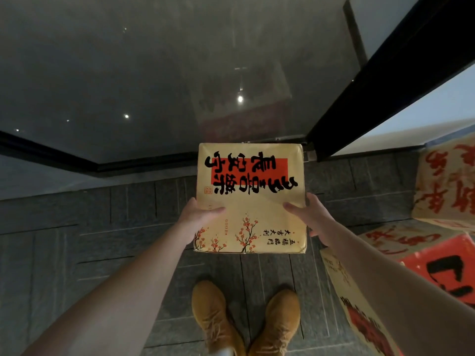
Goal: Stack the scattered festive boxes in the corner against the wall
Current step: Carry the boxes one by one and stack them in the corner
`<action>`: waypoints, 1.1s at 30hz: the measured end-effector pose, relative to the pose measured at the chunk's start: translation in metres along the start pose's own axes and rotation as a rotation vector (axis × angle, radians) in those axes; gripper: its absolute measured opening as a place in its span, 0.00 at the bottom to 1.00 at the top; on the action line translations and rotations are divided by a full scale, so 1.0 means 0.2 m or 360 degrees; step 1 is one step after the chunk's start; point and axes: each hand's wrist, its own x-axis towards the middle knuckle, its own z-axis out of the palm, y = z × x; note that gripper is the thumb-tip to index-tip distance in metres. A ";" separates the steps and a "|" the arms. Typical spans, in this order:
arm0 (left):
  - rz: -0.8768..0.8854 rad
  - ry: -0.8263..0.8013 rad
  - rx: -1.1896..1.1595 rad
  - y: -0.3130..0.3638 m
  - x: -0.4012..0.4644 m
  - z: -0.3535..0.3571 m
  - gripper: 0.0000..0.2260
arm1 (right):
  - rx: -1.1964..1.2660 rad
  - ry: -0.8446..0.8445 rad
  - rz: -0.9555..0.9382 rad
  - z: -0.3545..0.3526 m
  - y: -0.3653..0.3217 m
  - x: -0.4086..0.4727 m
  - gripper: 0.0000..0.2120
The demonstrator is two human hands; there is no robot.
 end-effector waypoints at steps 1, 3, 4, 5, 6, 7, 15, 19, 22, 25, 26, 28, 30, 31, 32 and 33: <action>-0.0006 -0.0013 -0.0069 0.00 0.04 0.00 0.31 | 0.0046 -0.0028 -0.0011 0.01 0.01 0.04 0.36; -0.0018 -0.0032 -0.0185 0.01 0.10 0.00 0.33 | 0.0123 -0.0065 -0.0035 0.04 0.02 0.10 0.38; -0.0019 -0.0037 -0.0234 0.02 0.12 -0.01 0.34 | 0.0161 -0.0080 -0.0044 0.05 0.02 0.11 0.38; -0.0016 -0.0051 -0.0273 0.02 0.14 -0.02 0.36 | 0.0179 -0.0094 -0.0058 0.05 0.02 0.12 0.38; -0.0015 -0.0080 -0.0294 0.02 0.16 -0.02 0.37 | 0.0191 -0.0102 -0.0071 0.06 0.02 0.12 0.37; -0.0020 -0.0114 -0.0289 0.02 0.17 -0.03 0.37 | 0.0187 -0.0109 -0.0077 0.06 0.01 0.13 0.36; 0.0003 -0.0217 -0.0299 0.04 0.03 -0.07 0.24 | 0.0143 -0.0155 -0.0108 0.01 -0.04 0.00 0.28; 0.0025 -0.0220 -0.0338 0.06 -0.20 -0.15 0.29 | 0.0035 -0.0132 -0.0155 -0.06 -0.11 -0.22 0.24; 0.0085 -0.0246 -0.0401 0.08 -0.45 -0.27 0.29 | -0.0018 -0.0135 -0.0244 -0.11 -0.20 -0.47 0.20; 0.0190 -0.0229 -0.0458 0.10 -0.75 -0.44 0.26 | -0.0102 -0.0064 -0.0315 -0.13 -0.33 -0.81 0.19; 0.0233 -0.0214 -0.0482 0.11 -0.86 -0.50 0.26 | -0.0129 -0.0042 -0.0363 -0.14 -0.38 -0.93 0.19; 0.0287 -0.0163 -0.0526 0.10 -1.09 -0.64 0.27 | -0.0175 -0.0019 -0.0456 -0.15 -0.47 -1.17 0.20; 0.0355 -0.0096 -0.0601 0.10 -1.43 -0.84 0.25 | -0.0187 -0.0035 -0.0582 -0.17 -0.61 -1.52 0.21; 0.0381 -0.0096 -0.0611 0.10 -1.47 -0.87 0.23 | -0.0185 -0.0053 -0.0597 -0.18 -0.64 -1.58 0.20; 0.0441 -0.0056 -0.0617 0.09 -1.58 -0.93 0.21 | -0.0185 -0.0083 -0.0670 -0.18 -0.70 -1.69 0.17; 0.0491 -0.0014 -0.0629 0.08 -1.73 -1.01 0.21 | -0.0191 -0.0118 -0.0729 -0.18 -0.75 -1.83 0.16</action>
